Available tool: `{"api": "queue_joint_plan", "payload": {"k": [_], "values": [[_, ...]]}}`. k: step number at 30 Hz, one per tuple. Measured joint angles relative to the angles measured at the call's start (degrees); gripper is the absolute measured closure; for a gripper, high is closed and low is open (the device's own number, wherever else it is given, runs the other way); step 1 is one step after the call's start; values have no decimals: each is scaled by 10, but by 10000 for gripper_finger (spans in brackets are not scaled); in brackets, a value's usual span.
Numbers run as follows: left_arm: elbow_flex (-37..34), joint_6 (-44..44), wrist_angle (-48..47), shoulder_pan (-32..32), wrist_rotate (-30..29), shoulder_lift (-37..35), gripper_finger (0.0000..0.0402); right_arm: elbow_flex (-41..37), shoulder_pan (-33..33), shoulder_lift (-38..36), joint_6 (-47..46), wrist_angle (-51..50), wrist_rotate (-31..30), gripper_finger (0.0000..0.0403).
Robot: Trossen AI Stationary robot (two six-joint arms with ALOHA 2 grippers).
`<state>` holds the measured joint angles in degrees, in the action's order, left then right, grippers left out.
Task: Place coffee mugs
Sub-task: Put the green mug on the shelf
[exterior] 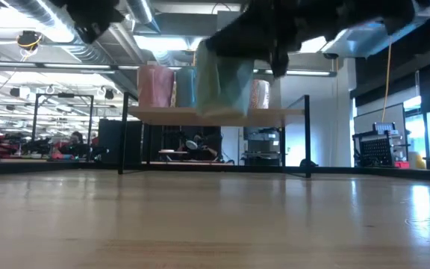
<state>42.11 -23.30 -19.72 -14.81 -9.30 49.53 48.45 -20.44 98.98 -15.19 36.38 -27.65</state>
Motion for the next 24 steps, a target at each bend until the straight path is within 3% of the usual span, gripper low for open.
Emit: {"api": "queue_joint_plan", "payload": {"k": [11, 24], "values": [[0, -23, -23, 0, -12, -56, 299, 0, 115, -124, 84, -91, 160, 403], [0, -36, -25, 0, -51, -56, 299, 0, 287, -162, 160, -150, 365, 403]]}}
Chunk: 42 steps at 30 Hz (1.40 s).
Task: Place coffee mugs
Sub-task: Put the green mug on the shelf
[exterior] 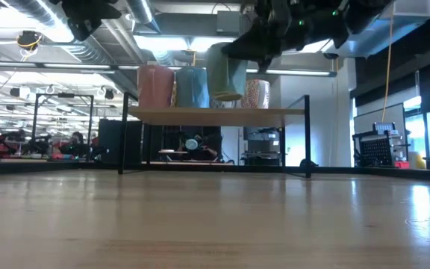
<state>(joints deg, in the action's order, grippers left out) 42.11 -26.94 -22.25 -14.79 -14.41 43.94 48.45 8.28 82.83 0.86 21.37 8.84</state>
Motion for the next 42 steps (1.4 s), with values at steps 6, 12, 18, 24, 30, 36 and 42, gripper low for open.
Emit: {"api": "queue_joint_plan", "payload": {"k": [6, 12, 18, 24, 30, 36, 42], "values": [[0, -11, -6, 0, -16, 3, 299, 0, 57, 0, 28, -13, 54, 403], [0, -15, -14, 0, -35, 3, 299, 0, 97, 0, 44, -11, 98, 403], [0, -15, -14, 0, -62, 3, 299, 0, 133, 4, 60, -7, 133, 403], [0, -15, -13, 0, -71, 3, 299, 0, 141, 7, 74, -5, 140, 403], [0, -15, -10, 0, -76, 3, 299, 0, 151, 9, 75, -1, 134, 403], [0, -24, -8, 0, -76, 3, 299, 1, 152, 26, 68, 32, 145, 403], [0, -30, -8, 0, -77, 3, 299, 1, 155, 42, 61, 35, 147, 403]]}}
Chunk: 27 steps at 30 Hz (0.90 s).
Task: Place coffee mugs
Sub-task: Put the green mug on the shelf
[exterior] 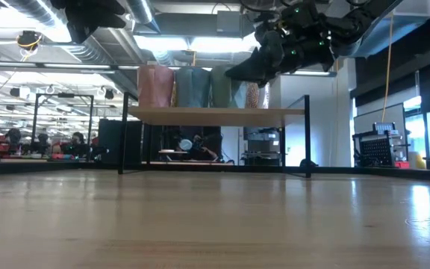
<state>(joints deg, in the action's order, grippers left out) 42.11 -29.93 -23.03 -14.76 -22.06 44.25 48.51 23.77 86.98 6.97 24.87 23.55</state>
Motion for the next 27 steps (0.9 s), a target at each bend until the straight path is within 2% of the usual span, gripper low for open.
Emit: {"api": "queue_joint_plan", "payload": {"k": [7, 17, 27], "values": [[0, 0, 0, 0, 0, 0, 299, 0, 0, 0, -1, 1, -5, 393], [0, 0, -1, 0, 1, 0, 299, 0, 0, 0, 10, -3, -50, 326], [0, 1, -1, 0, 3, 0, 299, 0, -1, -6, 5, -32, -51, 276]]}}
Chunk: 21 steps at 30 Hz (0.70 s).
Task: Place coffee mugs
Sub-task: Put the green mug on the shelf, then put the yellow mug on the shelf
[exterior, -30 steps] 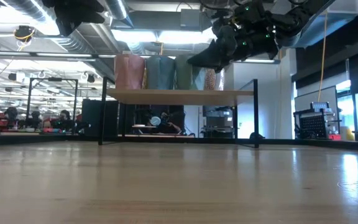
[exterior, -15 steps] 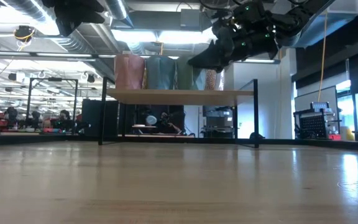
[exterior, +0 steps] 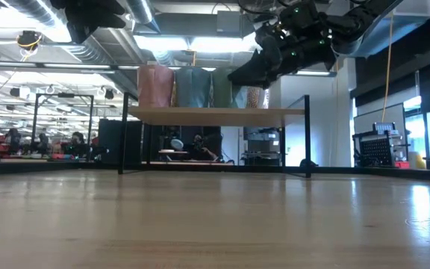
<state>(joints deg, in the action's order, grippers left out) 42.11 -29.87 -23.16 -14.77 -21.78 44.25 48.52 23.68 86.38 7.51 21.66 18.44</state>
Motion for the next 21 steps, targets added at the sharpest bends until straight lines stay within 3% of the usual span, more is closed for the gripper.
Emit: {"api": "queue_joint_plan", "payload": {"k": [13, 18, 21], "values": [[0, 1, -5, 0, 3, 0, 299, 0, 0, -39, -2, -75, -15, 276], [0, 1, -5, 0, 3, 0, 299, 0, 0, -87, -7, -167, -15, 276], [0, 1, -6, 0, 3, 0, 299, 0, -13, -122, -63, -210, -2, 276]]}}
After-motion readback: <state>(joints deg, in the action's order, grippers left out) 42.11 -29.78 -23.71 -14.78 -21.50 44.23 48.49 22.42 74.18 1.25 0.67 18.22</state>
